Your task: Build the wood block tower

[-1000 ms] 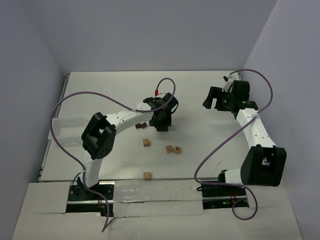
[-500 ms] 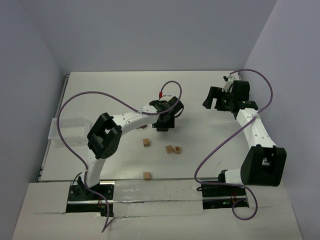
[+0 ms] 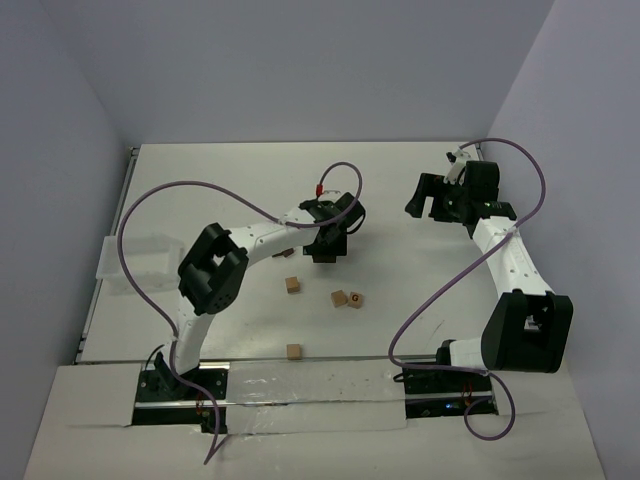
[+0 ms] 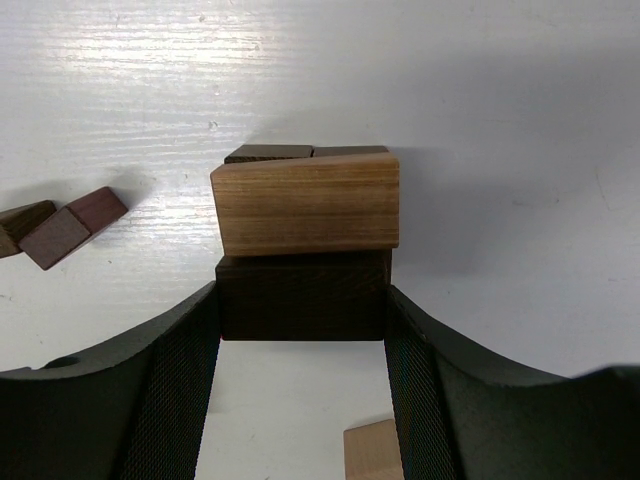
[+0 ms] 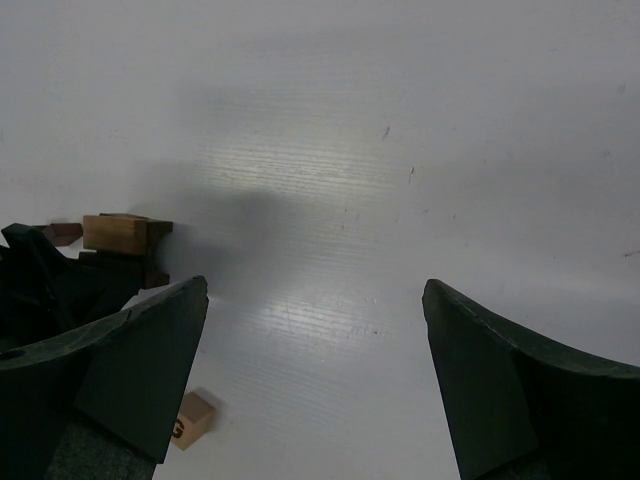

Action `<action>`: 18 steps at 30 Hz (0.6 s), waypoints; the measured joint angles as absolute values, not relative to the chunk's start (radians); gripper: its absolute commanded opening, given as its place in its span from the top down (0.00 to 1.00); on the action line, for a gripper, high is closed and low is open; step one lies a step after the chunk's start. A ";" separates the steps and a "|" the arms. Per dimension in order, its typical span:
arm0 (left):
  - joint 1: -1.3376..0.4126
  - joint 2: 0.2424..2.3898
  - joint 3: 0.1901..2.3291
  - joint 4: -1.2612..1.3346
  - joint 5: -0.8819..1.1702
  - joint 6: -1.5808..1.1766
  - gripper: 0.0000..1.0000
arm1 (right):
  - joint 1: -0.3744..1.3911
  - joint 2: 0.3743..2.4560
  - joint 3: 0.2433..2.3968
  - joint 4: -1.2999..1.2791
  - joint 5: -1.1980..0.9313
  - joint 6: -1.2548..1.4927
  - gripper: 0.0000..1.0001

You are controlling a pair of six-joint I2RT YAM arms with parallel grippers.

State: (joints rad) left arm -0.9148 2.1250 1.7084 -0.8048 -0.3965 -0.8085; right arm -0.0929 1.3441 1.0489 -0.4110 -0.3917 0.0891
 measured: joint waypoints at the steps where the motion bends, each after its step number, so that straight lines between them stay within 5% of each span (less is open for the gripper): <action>1: -0.914 2.127 1.711 -0.805 -0.397 -0.808 0.68 | -0.093 1.344 1.049 -0.411 -0.392 0.089 0.05; 18: -0.901 2.137 1.723 -0.805 -0.385 -0.803 0.42 | -0.093 1.344 1.049 -0.411 -0.394 0.089 0.05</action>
State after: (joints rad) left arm -0.9012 2.1371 1.7234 -0.8048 -0.3855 -0.8033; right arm -0.0929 1.3441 1.0489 -0.4110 -0.3943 0.0891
